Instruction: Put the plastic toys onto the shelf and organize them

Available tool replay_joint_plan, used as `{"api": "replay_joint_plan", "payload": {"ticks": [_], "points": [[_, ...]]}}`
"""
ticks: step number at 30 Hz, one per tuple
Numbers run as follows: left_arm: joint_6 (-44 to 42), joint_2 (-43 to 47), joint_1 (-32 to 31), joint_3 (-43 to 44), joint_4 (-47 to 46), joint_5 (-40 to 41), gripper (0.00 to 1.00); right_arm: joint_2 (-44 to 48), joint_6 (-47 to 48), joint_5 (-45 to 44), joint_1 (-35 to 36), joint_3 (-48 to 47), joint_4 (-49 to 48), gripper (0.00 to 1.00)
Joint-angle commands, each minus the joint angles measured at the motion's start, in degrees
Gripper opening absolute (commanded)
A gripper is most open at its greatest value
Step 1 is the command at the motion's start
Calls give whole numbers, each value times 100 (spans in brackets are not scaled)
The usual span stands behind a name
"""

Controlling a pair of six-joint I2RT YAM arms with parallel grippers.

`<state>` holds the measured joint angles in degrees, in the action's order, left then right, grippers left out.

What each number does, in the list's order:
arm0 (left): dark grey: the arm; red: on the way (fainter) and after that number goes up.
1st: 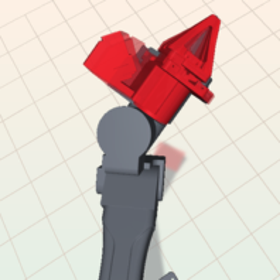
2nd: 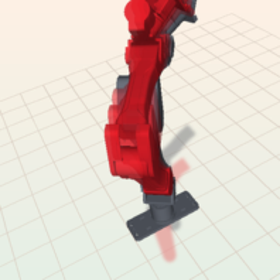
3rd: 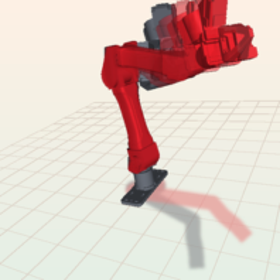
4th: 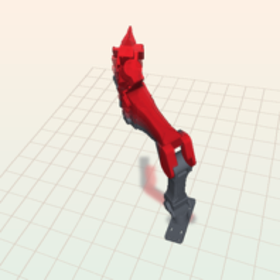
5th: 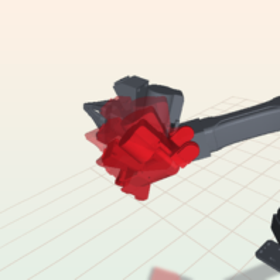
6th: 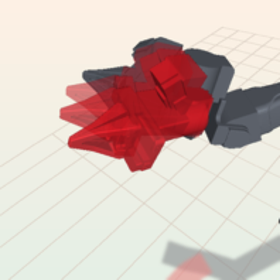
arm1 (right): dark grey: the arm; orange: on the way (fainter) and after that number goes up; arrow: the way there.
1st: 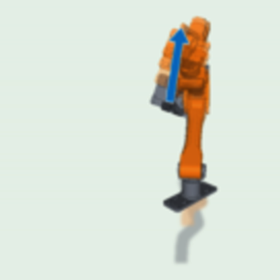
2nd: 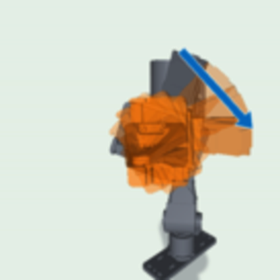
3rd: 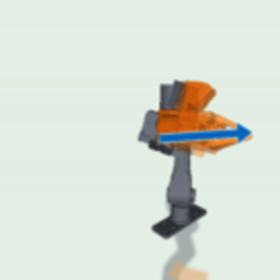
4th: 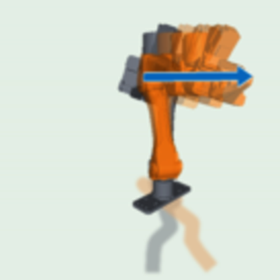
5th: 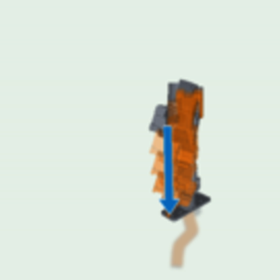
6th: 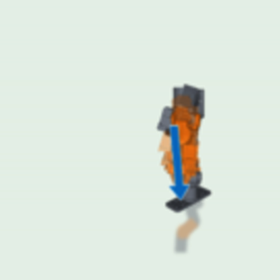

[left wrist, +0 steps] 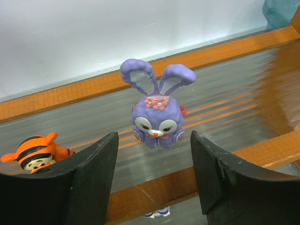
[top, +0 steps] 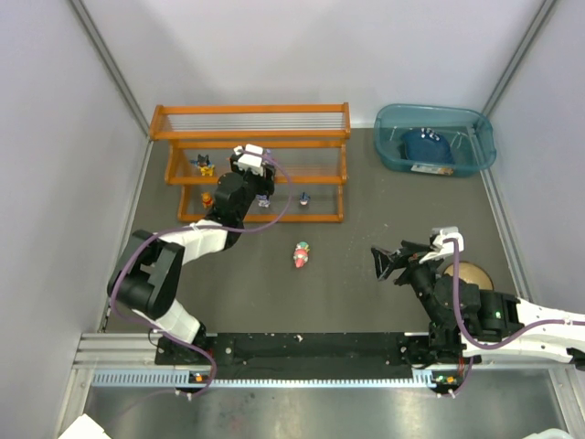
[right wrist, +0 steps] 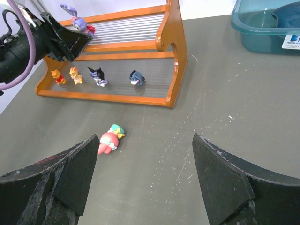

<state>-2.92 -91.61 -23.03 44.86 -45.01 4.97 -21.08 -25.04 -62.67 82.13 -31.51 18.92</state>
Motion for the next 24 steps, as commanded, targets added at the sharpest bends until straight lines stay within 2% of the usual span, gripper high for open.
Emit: {"api": "replay_joint_plan", "payload": {"ticks": [1, 9, 17, 20, 24], "points": [[98, 380, -53, -100, -43, -23, 70, 60, 104, 18, 67, -40, -55, 81], [265, 942, -132, -302, 71, -154, 85, 60, 69, 27, 67, -40, -72, 82], [1214, 2014, -298, -846, 344, -621, 99, 157, -27, -131, 67, 22, -55, 82], [1662, 2787, -395, -996, 844, -550, 99, 175, -71, -227, 58, 13, -55, 82], [2268, 3824, -413, -629, 2309, -173, 99, 105, -150, -272, 67, -22, -2, 82]]}}
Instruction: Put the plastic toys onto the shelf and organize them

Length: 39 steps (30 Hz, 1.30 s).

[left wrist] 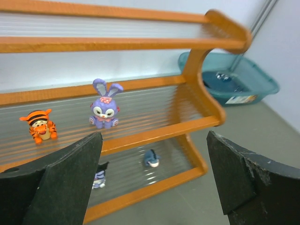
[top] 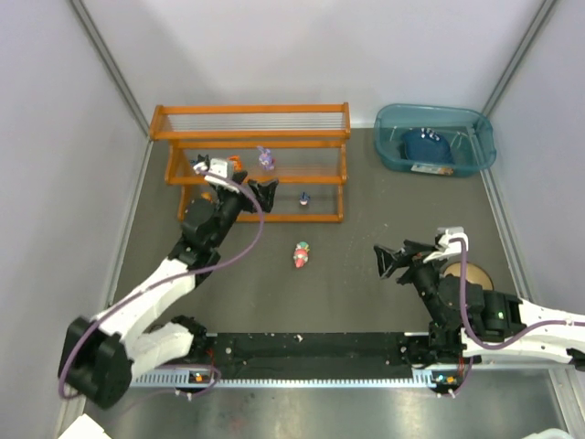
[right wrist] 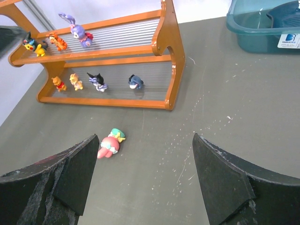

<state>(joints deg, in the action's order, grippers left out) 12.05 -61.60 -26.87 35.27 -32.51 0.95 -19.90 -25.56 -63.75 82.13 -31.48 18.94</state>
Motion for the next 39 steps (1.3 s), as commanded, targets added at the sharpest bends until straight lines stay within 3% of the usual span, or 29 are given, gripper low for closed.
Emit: {"api": "replay_joint_plan", "payload": {"ticks": [1, 5, 7, 10, 15, 18, 26, 34, 39], "points": [[929, 939, -29, 488, 1881, 361, 99, -92, -203, -130, 67, -33, 39, 81], [1132, 1352, -20, 1262, 3224, 582, 99, -461, -519, 335, -21, -94, 189, 84], [1150, 1651, -20, 1290, 3506, 573, 99, -925, -748, 1124, -231, -147, 285, 85], [1168, 2064, -20, 1141, 3603, 608, 99, -1462, -1126, 2653, -1109, -157, 216, 86], [1211, 2363, -20, 947, 3787, 503, 99, -2438, -1249, 4559, -2207, 195, -855, 87], [1238, 2381, -20, 912, 3884, 388, 99, -2973, -1512, 5159, -2604, 380, -1585, 88], [1308, 2671, -20, 657, 3928, 274, 99, -4785, -2014, 6005, -2869, -164, -2623, 90], [1282, 2952, -11, 525, 4060, 344, 99, -5884, -2884, 5769, -2887, -639, -3027, 89], [1229, 3049, -20, 499, 4112, 380, 99, -6437, -3016, 5426, -2895, -1104, -2668, 89]]}}
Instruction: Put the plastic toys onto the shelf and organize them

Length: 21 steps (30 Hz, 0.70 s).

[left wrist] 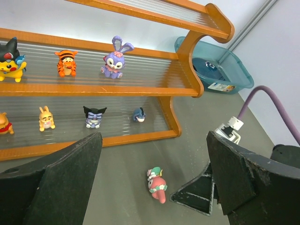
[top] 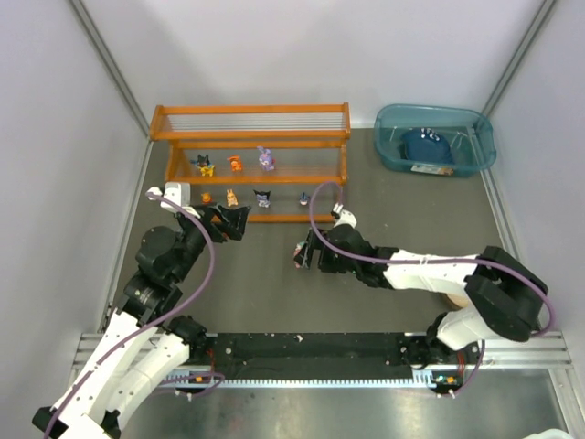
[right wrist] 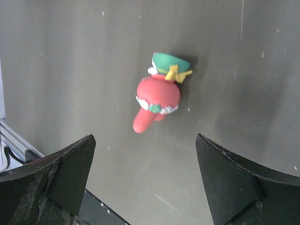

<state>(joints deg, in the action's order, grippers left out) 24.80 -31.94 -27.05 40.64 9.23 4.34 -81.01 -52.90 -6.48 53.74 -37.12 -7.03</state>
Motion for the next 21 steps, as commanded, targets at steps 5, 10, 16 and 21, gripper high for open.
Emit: {"api": "replay_joint_plan", "payload": {"ticks": [5, 10, 16, 21], "points": [[-28, 109, -2, -100, -71, 49, 99, -880, -273, -380, -74, -1095, 236, 88], [-54, 197, -2, -162, -71, 128, 99, -1355, -396, -459, -153, -1420, 491, 75], [-36, 259, -2, -162, -62, 208, 99, -1724, -449, -257, -153, -1675, 676, 74], [-98, 294, 6, -171, -45, 208, 99, -1778, -396, -397, -12, -1667, 659, 66]]}}
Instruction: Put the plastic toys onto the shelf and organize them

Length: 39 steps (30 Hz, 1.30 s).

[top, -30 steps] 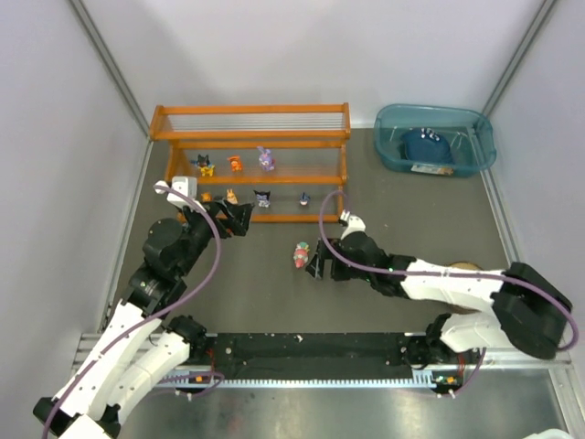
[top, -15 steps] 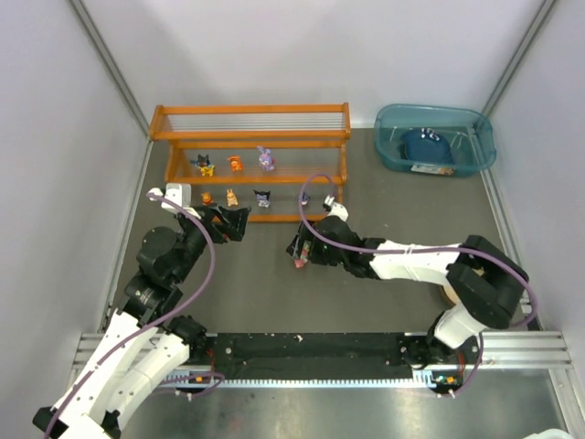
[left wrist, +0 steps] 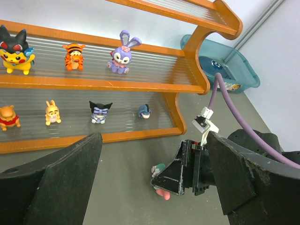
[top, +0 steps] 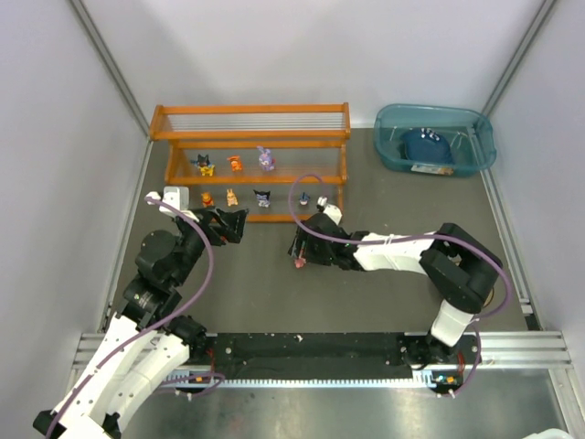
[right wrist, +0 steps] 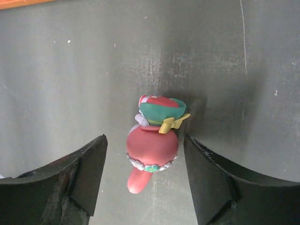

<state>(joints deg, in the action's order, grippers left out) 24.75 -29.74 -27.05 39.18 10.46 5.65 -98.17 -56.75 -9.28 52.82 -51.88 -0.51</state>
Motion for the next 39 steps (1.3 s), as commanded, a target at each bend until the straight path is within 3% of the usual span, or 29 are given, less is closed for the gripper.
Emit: {"api": "replay_joint_plan", "payload": {"ticks": [1, 5, 7, 8, 11, 15, 18, 21, 23, 26, 30, 32, 33, 34, 37, 39], "points": [[-93, 73, -2, -33, -150, 85, 99, -62, -3, -118, 106, -122, -97, 61], [-85, 64, -2, -51, -141, 85, 99, -71, 15, -66, 281, 134, -483, 25], [-67, 47, -2, -68, -149, 103, 99, -44, 15, -30, 360, 300, -642, 20], [-76, 56, -2, -68, -149, 103, 99, -18, 59, -13, 387, 345, -713, 12], [-120, 38, -2, -51, -123, 121, 99, 253, 216, -21, 484, 529, -722, 0], [-164, 38, -2, 2, -62, 86, 99, 991, 734, 13, 615, 880, -565, 0], [-164, 64, -2, -15, 0, -11, 99, 1685, 1498, 636, 625, 1056, -451, 0], [-129, 126, -2, -50, 61, -90, 99, 2117, 2333, 1594, 651, 952, 14, 0], [-111, 179, -2, -77, 105, -178, 99, 2232, 2877, 1823, 808, 820, 936, 0], [-102, 231, -2, -121, 176, -187, 99, 2162, 3178, 1493, 1063, 556, 1983, 0], [-120, 293, -2, -121, 298, -152, 99, 2188, 2881, 1201, 1152, 652, 1942, 0], [-129, 328, -2, -112, 343, -126, 99, 2206, 2470, 965, 1152, 688, 1670, 9], [-129, 346, -2, -112, 369, -117, 99, 2206, 2337, 946, 1161, 679, 1547, 19], [-129, 372, -2, -112, 413, -108, 99, 2206, 2205, 945, 1161, 662, 1424, 37], [-94, 442, -2, -112, 518, -47, 99, 2144, 1617, 499, 1152, 486, 1115, 60], [-32, 486, -2, -130, 580, 41, 99, 2066, 1036, 94, 1152, 284, 993, 67]]}}
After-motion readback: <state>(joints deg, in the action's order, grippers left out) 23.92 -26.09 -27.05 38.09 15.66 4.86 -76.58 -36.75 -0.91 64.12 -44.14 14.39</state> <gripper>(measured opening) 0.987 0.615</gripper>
